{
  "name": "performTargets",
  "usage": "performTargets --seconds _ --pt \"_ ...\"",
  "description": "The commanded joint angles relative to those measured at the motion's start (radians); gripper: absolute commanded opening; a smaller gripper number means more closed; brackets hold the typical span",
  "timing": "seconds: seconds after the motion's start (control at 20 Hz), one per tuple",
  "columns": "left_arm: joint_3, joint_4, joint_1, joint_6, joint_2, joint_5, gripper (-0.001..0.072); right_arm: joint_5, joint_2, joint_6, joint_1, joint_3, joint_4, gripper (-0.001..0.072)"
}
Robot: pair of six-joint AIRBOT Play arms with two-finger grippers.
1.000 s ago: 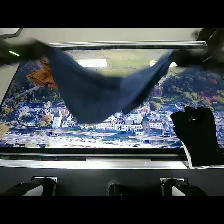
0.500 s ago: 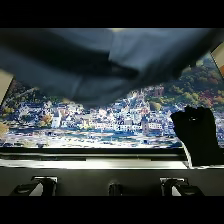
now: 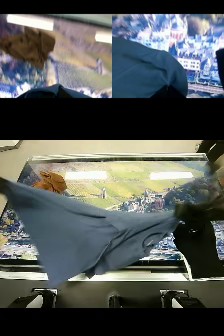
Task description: Fold the shirts.
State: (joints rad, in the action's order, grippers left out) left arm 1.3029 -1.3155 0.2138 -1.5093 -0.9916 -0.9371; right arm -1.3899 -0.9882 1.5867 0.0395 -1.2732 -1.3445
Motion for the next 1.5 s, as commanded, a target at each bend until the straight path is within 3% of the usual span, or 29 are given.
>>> performTargets --seconds 0.0,0.15,0.3,0.35,0.4,0.45,0.6,0.75,0.9,1.1,1.4,1.45 --pt "-0.167 0.102 0.003 0.026 -0.212 0.156 0.0023 0.364 -0.08 0.02 0.001 0.301 0.003 0.003" --pt "-0.107 0.198 0.003 0.043 -0.457 0.205 0.0023 0.598 -0.232 0.094 0.001 0.33 0.005 0.003" --pt "-0.022 0.312 0.003 0.043 -0.619 0.098 0.0043 0.638 -0.306 0.143 0.001 0.33 0.032 0.003" --pt "0.0 0.333 0.003 0.044 -0.646 0.043 0.0171 0.633 -0.306 0.142 0.001 0.33 0.032 0.003" --pt "0.027 0.325 0.006 0.046 -0.661 -0.029 0.046 0.627 -0.303 0.14 0.001 0.33 0.031 0.003" --pt "0.062 0.297 0.019 0.076 -0.665 -0.107 0.0664 0.614 -0.3 0.133 0.001 0.33 0.027 0.003" --pt "0.196 0.143 0.1 0.069 -0.661 -0.394 0.0658 0.547 -0.299 0.126 0.001 0.33 0.027 0.003" --pt "0.124 0.083 0.18 0.043 -0.604 -0.61 0.0627 0.457 -0.299 0.084 0.001 0.33 0.025 0.0031" --pt "-0.195 0.19 0.186 0.081 -0.48 -0.562 0.0624 0.414 -0.299 0.054 0.001 0.33 0.024 0.0031" --pt "-0.6 0.417 0.135 0.214 -0.37 -0.387 0.0583 0.386 -0.299 0.055 0.001 0.33 0.024 0.0031" --pt "-0.724 0.478 0.088 0.25 -0.367 -0.218 0.0579 0.33 -0.299 0.055 0.001 0.33 0.024 0.0031" --pt "-0.724 0.5 0.08 0.251 -0.367 -0.19 0.0511 0.322 -0.299 0.055 0.001 0.33 0.024 0.0031"
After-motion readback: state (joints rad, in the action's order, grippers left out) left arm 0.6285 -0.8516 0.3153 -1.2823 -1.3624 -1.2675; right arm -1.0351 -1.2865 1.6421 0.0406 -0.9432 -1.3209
